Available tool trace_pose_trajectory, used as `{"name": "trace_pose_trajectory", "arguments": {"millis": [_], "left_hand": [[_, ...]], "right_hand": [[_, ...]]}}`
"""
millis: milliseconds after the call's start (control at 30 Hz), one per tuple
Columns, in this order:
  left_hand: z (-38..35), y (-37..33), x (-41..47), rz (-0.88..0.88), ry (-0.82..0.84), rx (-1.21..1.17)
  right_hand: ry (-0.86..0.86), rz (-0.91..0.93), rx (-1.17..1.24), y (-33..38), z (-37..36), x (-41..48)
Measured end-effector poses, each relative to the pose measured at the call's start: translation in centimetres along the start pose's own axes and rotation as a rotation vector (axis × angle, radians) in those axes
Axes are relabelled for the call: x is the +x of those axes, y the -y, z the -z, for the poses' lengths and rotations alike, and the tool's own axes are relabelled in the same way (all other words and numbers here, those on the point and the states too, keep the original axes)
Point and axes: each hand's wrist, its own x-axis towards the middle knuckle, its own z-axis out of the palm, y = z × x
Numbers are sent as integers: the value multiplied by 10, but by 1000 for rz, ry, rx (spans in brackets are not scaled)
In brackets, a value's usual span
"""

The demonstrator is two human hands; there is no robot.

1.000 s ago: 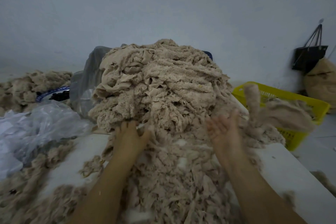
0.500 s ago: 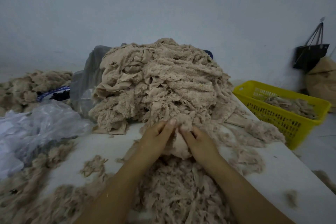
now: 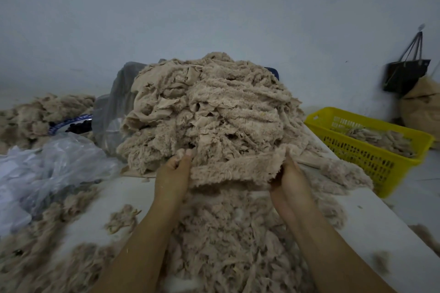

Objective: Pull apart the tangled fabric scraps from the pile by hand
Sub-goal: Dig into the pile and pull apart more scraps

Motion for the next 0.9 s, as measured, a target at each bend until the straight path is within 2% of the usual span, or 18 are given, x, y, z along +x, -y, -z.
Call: {"name": "trace_pose_trajectory", "arguments": {"millis": [200, 300, 400, 433, 500, 567, 700, 733, 833, 900], "left_hand": [[4, 7, 10, -31, -258, -2], [7, 8, 9, -88, -290, 41], [-5, -4, -9, -390, -111, 211], [-13, -8, -18, -492, -2, 251], [-32, -13, -37, -567, 272, 313], [-45, -10, -51, -549, 458, 355], [-43, -8, -47, -511, 350, 215], [-40, -9, -44, -448, 332, 151], [-39, -12, -40, -94, 365, -192], [-41, -11, -38, 5, 359, -307]], "right_hand": [[27, 32, 158, 4, 5, -2], [19, 71, 179, 13, 7, -8], [20, 79, 45, 10, 5, -8], [32, 73, -12, 7, 3, -9], [50, 101, -154, -3, -1, -10], [109, 166, -288, -12, -6, -13], [201, 140, -486, -20, -11, -20], [204, 136, -550, -20, -11, -22], [116, 148, -677, -19, -13, -26], [55, 141, -697, -19, -13, -26]]}}
